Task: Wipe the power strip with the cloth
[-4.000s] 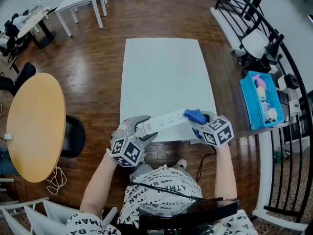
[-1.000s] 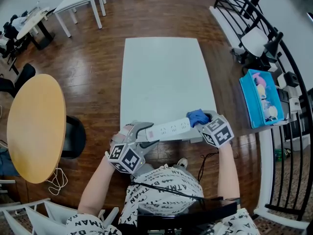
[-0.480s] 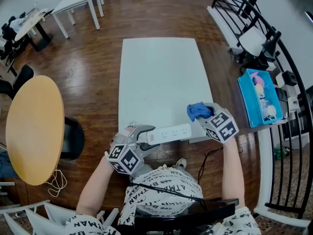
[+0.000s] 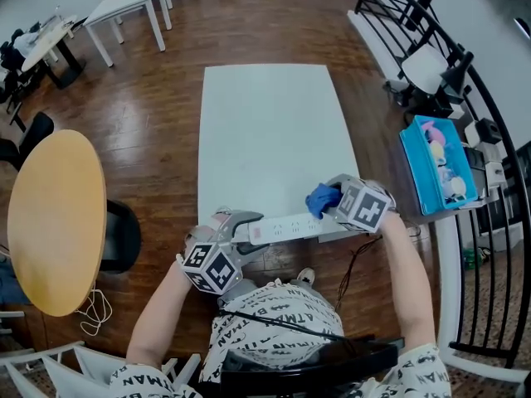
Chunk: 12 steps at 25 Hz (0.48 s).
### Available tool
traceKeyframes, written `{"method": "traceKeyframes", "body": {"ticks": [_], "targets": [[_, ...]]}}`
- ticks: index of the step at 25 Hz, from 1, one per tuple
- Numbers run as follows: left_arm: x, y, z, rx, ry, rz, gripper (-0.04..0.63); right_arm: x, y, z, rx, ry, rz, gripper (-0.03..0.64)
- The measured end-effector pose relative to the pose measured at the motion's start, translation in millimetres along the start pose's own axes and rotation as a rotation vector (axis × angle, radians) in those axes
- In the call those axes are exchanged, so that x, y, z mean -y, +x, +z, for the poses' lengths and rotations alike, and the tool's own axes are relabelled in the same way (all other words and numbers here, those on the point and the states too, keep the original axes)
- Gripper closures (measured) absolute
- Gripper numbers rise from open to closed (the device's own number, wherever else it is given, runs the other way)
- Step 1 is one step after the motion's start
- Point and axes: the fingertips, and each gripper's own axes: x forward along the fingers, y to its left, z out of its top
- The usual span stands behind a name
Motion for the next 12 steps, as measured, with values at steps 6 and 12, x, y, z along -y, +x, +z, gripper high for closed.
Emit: {"method": "traceKeyframes", "body": {"ticks": [6,12], "targets": [[6.2,4.0,0.2,-0.015,0.033,-0.034,0.316,-18.3,6.5,14.1,-0.030,-0.104,0.084,0.475],[12.1,10.6,2.8,-0.028,0.070,-0.060,0.316,-35.2,11.6,33.6,-0.038,-0.205,0.138,0.476]]}}
